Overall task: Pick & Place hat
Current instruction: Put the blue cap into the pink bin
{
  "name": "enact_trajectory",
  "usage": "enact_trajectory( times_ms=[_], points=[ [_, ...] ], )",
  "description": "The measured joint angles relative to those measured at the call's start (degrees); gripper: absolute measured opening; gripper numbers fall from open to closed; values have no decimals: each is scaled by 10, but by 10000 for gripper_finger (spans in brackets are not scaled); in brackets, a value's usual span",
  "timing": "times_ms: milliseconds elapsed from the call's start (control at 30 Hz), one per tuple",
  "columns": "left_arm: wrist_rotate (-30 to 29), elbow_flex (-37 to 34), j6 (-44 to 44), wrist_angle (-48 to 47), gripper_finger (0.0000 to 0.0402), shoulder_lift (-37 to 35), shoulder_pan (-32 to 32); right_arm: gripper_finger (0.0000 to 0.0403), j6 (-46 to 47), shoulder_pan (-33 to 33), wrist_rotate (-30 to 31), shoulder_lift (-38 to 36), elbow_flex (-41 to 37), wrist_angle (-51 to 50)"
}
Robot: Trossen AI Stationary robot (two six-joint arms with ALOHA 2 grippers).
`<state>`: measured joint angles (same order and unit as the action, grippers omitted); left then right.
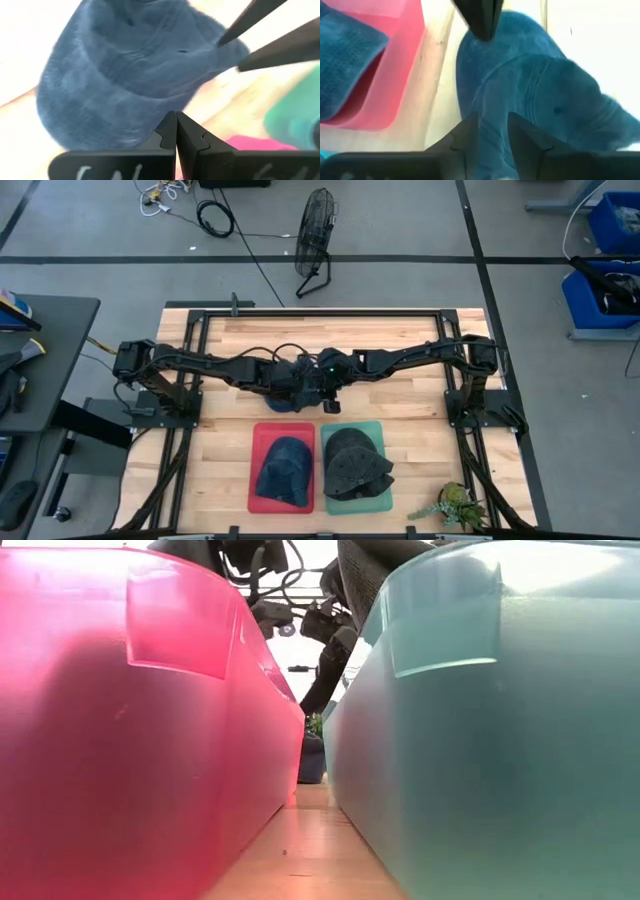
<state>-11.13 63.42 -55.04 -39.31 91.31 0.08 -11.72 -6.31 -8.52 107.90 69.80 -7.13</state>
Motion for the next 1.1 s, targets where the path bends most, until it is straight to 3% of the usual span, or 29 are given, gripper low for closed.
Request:
enact_trajectory(
  times_ms=[233, 400, 567, 767, 933, 1100],
  points=[
    [-22, 0, 17, -14, 6, 0, -2, 135, -8, 0, 7, -31, 0, -53],
    [-10, -1, 41, -3, 36, 0, 8, 137, -22, 0, 86, -97, -1, -149],
    [-18, -1, 265, 22, 80, 0, 14, 138, -38, -1, 171, -178, -1, -289],
    [0, -1, 427, 107, 139, 0, 25, 138, -7, -1, 204, -277, -1, -426],
    [10, -1, 464, 114, 175, 26, 36, 138, 38, -1, 215, -339, -1, -453],
    [8, -1, 501, 122, 186, 73, 44, 138, 55, -1, 215, -364, -1, -452]
  ],
)
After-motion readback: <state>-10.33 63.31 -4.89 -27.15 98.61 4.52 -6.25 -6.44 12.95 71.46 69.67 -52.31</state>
